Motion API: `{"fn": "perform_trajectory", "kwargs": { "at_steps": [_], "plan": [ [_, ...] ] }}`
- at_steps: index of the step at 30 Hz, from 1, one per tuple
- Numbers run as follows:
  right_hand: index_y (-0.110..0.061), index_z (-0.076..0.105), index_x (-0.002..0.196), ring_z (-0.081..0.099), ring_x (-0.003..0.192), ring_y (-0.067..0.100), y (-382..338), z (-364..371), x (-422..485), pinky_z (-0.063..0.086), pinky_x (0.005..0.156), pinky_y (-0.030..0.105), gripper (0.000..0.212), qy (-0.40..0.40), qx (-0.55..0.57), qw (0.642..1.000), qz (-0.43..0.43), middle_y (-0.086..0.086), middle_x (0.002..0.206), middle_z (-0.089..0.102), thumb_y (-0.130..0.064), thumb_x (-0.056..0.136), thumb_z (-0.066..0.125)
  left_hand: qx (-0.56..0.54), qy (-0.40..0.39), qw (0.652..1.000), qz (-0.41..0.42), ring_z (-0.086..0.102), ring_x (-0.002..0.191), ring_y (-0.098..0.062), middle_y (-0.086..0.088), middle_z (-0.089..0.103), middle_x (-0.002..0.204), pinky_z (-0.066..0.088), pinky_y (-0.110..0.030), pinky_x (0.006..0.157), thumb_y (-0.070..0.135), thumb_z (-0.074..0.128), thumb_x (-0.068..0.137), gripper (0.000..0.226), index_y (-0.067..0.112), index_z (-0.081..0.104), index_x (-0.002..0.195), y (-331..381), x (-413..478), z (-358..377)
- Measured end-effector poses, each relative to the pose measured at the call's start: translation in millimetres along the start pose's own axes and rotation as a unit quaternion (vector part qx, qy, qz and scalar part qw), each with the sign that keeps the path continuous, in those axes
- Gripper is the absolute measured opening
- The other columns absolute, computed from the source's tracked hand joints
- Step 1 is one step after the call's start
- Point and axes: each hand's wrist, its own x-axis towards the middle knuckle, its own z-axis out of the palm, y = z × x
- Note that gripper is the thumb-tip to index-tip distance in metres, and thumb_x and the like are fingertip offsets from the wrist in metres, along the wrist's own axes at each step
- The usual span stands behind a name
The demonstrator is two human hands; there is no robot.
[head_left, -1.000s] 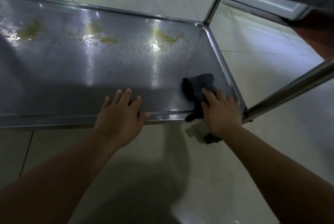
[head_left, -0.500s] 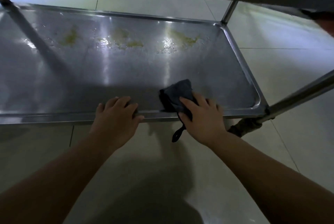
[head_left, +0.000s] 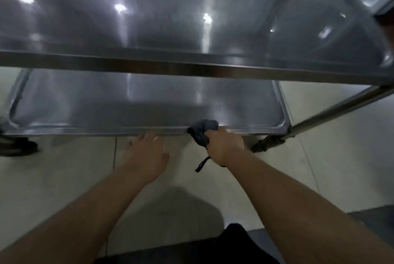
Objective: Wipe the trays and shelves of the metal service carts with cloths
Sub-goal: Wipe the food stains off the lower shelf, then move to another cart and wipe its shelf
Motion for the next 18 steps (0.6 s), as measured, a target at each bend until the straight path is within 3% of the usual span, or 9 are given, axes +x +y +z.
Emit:
{"fn": "perform_trajectory", "kwargs": {
  "at_steps": [2, 7, 13, 18],
  "plan": [
    [-0.015, 0.046, 0.124, 0.056, 0.101, 0.030, -6, -19, -28, 0.046, 0.073, 0.038, 0.030, -0.025, 0.013, 1.000, -0.002, 0.009, 0.123, 0.049, -0.015, 0.095, 0.042, -0.010, -0.023, 1.000, -0.005, 0.042, 0.123, -0.028, -0.004, 0.042, 0.137, 0.038, -0.042, 0.100, 0.042, 0.045, 0.091, 0.049, 0.018, 0.043, 0.133, 4, -28, -27],
    [-0.025, 0.049, 0.126, 0.053, 0.104, 0.031, -6, -74, -120, 0.047, 0.086, 0.043, 0.032, -0.049, 0.063, 0.995, -0.055, 0.008, 0.120, 0.050, -0.027, 0.094, 0.048, -0.038, -0.073, 0.997, -0.004, 0.043, 0.122, -0.026, -0.004, 0.045, 0.136, 0.039, -0.040, 0.097, 0.045, 0.041, 0.094, 0.046, 0.022, 0.042, 0.134, 22, -101, -111],
    [-0.030, 0.051, 0.126, 0.053, 0.105, 0.029, 19, -149, -241, 0.046, 0.089, 0.043, 0.035, -0.083, 0.150, 0.980, -0.096, 0.006, 0.119, 0.050, -0.034, 0.091, 0.051, -0.043, -0.110, 0.993, 0.028, 0.048, 0.117, -0.025, -0.004, 0.049, 0.130, 0.043, -0.037, 0.095, 0.047, 0.040, 0.094, 0.043, 0.024, 0.045, 0.131, 62, -191, -216],
    [-0.032, 0.046, 0.136, 0.049, 0.115, 0.024, 56, -213, -343, 0.043, 0.095, 0.039, 0.046, -0.022, 0.229, 0.971, -0.067, 0.001, 0.133, 0.047, -0.032, 0.090, 0.055, -0.072, -0.096, 0.991, 0.058, 0.053, 0.110, -0.023, -0.002, 0.054, 0.125, 0.046, -0.036, 0.090, 0.046, 0.043, 0.093, 0.042, 0.023, 0.050, 0.127, 108, -249, -297]
  ]
}}
